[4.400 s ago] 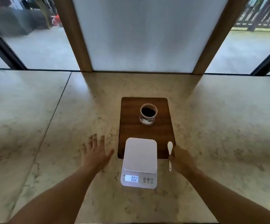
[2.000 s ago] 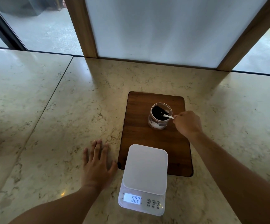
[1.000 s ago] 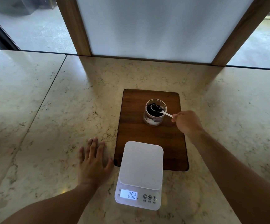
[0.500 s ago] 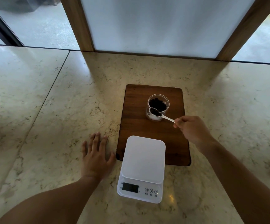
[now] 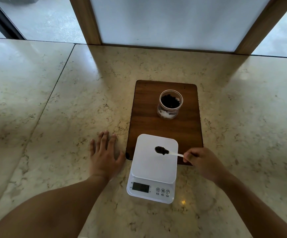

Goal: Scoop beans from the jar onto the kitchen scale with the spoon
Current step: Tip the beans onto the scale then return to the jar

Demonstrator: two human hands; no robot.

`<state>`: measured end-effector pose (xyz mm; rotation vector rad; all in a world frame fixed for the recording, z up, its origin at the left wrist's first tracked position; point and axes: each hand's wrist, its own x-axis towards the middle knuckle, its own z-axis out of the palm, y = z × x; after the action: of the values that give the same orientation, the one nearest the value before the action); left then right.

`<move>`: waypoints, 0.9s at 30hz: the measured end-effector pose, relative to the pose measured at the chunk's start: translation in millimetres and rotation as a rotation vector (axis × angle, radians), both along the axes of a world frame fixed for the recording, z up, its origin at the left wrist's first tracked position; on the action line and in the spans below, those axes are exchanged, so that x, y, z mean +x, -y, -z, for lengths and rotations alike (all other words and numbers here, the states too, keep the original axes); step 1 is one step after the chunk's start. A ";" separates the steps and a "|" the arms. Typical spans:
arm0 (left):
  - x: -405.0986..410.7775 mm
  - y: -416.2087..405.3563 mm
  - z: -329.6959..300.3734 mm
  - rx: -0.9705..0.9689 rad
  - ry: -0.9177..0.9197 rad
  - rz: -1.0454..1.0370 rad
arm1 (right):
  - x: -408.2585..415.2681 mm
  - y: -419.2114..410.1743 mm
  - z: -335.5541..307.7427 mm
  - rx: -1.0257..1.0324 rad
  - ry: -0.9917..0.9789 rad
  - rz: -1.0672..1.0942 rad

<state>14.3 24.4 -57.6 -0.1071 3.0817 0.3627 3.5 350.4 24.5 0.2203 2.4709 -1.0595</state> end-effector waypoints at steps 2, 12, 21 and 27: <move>0.0 0.3 0.1 -0.009 0.009 0.000 | 4.5 -0.1 4.1 0.010 -0.009 -0.015; -0.7 0.6 -1.3 -0.008 0.020 0.002 | 18.9 12.5 7.3 0.003 -0.232 -0.065; -0.8 0.1 -1.9 0.005 0.014 -0.003 | 21.8 11.2 11.2 -0.015 -0.412 -0.011; -0.9 0.2 -0.6 0.006 0.000 -0.008 | 8.3 13.7 6.2 -0.050 -0.463 0.094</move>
<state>13.4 24.2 -57.0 -0.1188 3.0812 0.3720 11.8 336.6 18.2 0.0810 2.8577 -1.3345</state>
